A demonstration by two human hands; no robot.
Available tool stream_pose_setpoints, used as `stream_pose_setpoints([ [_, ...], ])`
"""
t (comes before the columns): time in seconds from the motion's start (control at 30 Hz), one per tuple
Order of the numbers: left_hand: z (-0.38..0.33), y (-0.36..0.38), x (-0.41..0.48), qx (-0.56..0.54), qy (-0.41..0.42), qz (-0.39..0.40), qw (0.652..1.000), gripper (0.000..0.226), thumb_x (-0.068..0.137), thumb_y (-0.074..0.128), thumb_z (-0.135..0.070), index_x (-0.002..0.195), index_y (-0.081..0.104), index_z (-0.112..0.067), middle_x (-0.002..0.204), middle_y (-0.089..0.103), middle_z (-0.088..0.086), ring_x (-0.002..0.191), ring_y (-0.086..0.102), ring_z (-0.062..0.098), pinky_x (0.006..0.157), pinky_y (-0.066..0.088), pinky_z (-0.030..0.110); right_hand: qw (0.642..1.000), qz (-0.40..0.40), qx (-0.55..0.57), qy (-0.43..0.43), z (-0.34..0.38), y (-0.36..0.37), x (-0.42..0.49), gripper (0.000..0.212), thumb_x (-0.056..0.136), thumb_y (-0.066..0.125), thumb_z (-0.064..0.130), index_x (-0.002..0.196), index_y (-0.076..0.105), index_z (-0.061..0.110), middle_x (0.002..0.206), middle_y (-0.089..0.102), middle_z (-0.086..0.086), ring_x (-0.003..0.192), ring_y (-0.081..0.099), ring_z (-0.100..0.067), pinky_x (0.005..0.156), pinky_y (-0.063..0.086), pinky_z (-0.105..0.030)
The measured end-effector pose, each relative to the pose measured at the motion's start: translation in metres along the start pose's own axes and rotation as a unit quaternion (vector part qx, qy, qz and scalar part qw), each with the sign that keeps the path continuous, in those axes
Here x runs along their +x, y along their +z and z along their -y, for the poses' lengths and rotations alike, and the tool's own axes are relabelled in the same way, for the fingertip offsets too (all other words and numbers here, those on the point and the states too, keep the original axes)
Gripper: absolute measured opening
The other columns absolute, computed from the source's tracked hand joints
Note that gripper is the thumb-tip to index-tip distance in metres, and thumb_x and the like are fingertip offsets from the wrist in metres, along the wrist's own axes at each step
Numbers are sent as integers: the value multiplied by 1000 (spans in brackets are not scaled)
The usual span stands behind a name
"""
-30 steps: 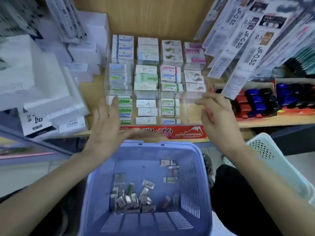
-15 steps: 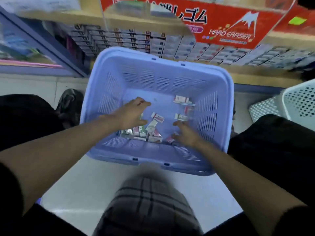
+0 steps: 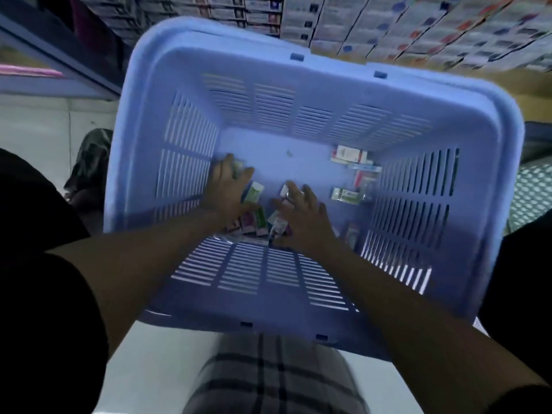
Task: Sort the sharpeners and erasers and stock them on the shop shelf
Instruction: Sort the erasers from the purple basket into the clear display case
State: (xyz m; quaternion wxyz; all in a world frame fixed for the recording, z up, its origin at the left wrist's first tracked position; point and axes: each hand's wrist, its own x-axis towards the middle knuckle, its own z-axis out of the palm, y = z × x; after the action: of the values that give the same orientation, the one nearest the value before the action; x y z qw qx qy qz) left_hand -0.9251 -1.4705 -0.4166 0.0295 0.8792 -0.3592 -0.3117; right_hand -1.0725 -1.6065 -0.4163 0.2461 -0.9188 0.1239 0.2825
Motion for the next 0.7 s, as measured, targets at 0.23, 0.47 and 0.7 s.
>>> stream_pose_setpoints([
  [0.23, -1, -8, 10, -29, 38, -17, 999, 64, 61, 83, -38, 114, 60, -12, 118, 42, 24, 110, 41, 40, 93, 32, 43, 991, -3, 129, 43, -8, -3, 0, 63, 66, 82, 39, 120, 58, 16, 112, 32, -16, 107, 33, -32, 91, 37, -41],
  [0.47, 0, -1, 19, -131, 90, 103, 982, 52, 65, 83, -15, 110, 58, -12, 119, 32, 16, 99, 51, 32, 87, 48, 42, 969, 7, 247, 27, -5, -1, 1, 41, 70, 81, 20, 101, 60, 4, 105, 28, -9, 87, 41, -26, 76, 40, -30],
  [0.7, 3, 5, 11, -152, 101, 133, 974, 49, 71, 80, -15, 98, 39, -15, 95, 50, 13, 83, 53, 33, 66, 39, 40, 930, 72, 356, 55, 10, 5, -1, 40, 74, 78, 13, 108, 56, 10, 105, 52, -1, 92, 48, -13, 76, 40, -26],
])
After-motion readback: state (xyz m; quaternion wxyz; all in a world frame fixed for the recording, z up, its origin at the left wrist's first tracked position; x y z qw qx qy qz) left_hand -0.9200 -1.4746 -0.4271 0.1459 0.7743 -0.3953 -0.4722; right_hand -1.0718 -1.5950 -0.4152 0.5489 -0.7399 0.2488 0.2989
